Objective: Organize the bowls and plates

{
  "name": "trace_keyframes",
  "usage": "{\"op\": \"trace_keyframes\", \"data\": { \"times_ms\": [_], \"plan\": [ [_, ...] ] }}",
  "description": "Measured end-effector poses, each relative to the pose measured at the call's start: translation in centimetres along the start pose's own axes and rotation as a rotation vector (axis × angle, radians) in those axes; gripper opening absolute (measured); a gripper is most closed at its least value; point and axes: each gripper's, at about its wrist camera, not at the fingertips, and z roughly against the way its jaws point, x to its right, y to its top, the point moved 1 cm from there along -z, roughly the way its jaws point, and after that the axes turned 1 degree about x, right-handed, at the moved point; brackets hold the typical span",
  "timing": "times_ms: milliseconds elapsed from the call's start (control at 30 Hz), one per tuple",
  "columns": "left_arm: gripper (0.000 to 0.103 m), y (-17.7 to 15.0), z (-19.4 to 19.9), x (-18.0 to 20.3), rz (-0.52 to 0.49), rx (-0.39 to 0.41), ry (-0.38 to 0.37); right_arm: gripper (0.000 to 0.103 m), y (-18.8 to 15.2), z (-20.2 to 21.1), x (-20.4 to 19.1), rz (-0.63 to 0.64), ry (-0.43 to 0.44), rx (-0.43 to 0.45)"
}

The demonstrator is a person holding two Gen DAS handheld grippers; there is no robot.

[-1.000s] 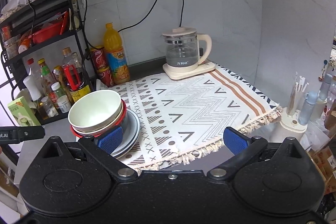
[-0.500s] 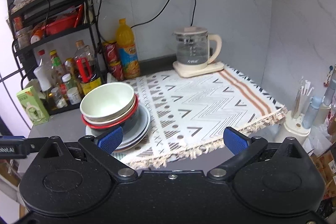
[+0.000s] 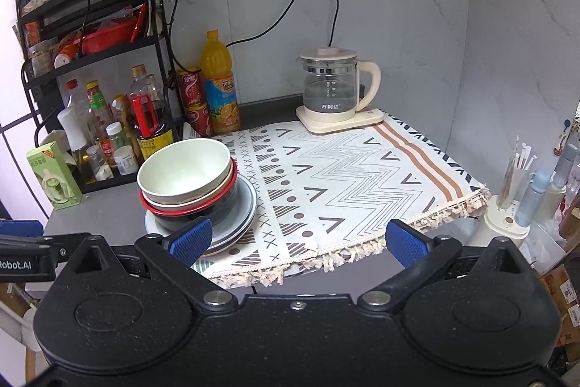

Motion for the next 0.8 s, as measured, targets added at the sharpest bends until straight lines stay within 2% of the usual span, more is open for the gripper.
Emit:
{"op": "trace_keyframes", "data": {
  "times_ms": [567, 800],
  "plan": [
    [0.09, 0.2, -0.4, -1.1, 0.039, -0.005, 0.039, 0.102, -0.2, 0.3, 0.2, -0.011, 0.032, -0.008],
    [0.09, 0.1, -0.6, -0.7, -0.001, 0.01, 0.044, 0.102, 0.0, 0.3, -0.1, -0.005, 0.055, -0.011]
  ]
}}
